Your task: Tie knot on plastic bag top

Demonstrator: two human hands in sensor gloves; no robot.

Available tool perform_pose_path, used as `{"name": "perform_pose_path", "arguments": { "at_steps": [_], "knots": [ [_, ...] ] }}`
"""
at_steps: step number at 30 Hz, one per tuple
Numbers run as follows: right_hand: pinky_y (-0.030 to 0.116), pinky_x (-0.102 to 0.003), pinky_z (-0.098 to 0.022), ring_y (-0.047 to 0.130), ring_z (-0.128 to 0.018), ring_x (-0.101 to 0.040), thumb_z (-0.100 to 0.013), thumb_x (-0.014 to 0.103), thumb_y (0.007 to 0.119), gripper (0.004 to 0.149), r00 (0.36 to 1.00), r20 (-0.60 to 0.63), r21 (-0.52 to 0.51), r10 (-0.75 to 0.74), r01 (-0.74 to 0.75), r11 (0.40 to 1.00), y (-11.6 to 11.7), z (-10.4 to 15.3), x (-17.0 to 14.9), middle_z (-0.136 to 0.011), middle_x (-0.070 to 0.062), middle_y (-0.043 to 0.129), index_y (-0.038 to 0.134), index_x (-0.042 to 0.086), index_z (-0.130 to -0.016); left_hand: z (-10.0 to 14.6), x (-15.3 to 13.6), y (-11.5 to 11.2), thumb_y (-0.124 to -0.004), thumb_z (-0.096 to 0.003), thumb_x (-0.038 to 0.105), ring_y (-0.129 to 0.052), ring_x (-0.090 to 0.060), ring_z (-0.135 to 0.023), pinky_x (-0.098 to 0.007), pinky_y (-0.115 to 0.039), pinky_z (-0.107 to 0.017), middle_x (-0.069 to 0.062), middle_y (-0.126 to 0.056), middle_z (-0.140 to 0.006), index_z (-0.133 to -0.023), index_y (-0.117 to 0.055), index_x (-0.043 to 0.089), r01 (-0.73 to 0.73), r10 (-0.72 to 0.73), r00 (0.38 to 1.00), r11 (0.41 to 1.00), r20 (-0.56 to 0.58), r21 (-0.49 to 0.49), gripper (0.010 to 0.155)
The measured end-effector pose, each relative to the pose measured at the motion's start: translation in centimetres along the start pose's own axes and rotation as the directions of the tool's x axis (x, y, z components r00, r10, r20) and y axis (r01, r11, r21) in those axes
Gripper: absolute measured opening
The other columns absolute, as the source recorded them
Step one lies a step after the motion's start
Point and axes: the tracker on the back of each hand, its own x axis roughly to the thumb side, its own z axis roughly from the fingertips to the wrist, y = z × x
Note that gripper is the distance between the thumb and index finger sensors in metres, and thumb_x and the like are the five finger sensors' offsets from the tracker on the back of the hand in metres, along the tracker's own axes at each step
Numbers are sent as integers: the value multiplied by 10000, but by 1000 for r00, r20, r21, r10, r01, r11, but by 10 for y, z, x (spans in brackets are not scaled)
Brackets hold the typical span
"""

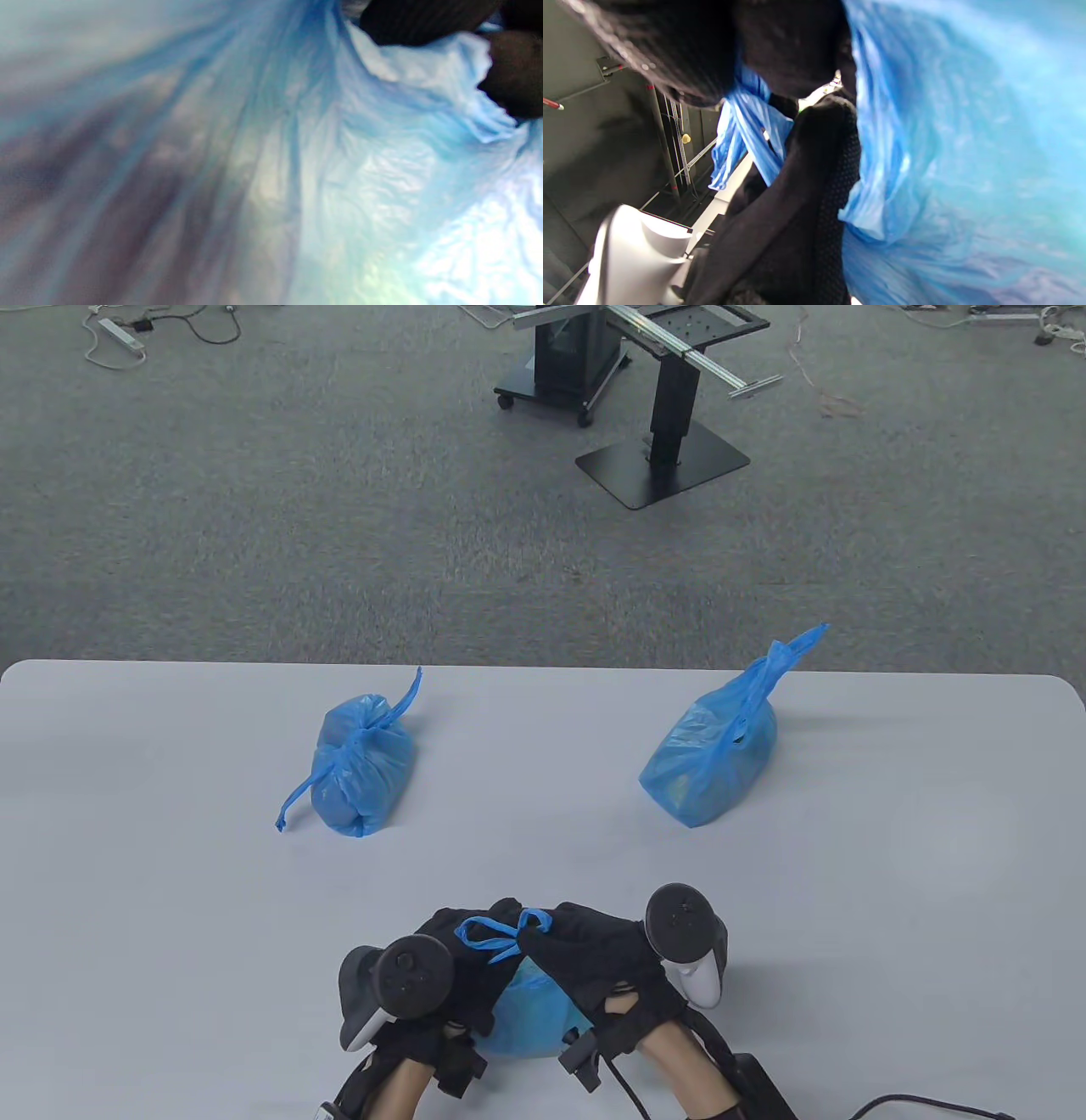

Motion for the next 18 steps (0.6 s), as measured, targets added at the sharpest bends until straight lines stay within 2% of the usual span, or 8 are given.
{"name": "perform_pose_path", "arguments": {
  "at_steps": [6, 9, 11, 13, 18],
  "knots": [
    [708, -532, -647, 951, -380, -257, -435, 500, 841, 480, 992, -51, 26, -113, 114, 993, -6, -1, -8, -388, 46, 956, 956, 178, -772, -1, -1, 3, -845, -497, 525, -832, -307, -995, -610, -598, -772, 28, -788, -1057, -1101, -641, 288, -147, 150, 988, 986, 36, -79, 680],
    [705, -532, -651, 955, -397, -259, -443, 507, 833, 479, 985, -71, 46, -156, 160, 986, -7, -1, -12, -410, 44, 961, 949, 191, -783, -1, 1, 5, -875, -482, 559, -764, -310, -1052, -620, -566, -787, 40, -711, -1116, -1130, -589, 312, -232, 241, 968, 966, 65, -114, 750],
    [706, -531, -650, 956, -398, -256, -444, 513, 827, 481, 980, -72, 47, -188, 192, 980, -8, -2, -13, -413, 47, 961, 946, 196, -785, 0, 2, 6, -881, -480, 563, -742, -320, -1065, -626, -553, -790, 39, -683, -1132, -1138, -567, 316, -278, 286, 956, 955, 66, -102, 770],
    [701, -534, -653, 954, -402, -261, -448, 515, 817, 490, 974, -90, 55, -207, 213, 976, -7, -2, -15, -416, 44, 960, 940, 187, -792, 1, 3, 7, -873, -478, 582, -718, -314, -1081, -624, -546, -795, 60, -648, -1151, -1142, -545, 353, -262, 268, 960, 962, 80, -71, 775],
    [699, -537, -653, 953, -407, -264, -458, 529, 787, 512, 967, -120, 89, -226, 237, 967, -2, -2, -18, -424, 38, 962, 927, 175, -800, 3, 8, 10, -865, -489, 553, -707, -302, -1093, -618, -543, -800, 80, -644, -1156, -1119, -607, 393, -269, 271, 956, 963, 112, -28, 700]
  ]
}}
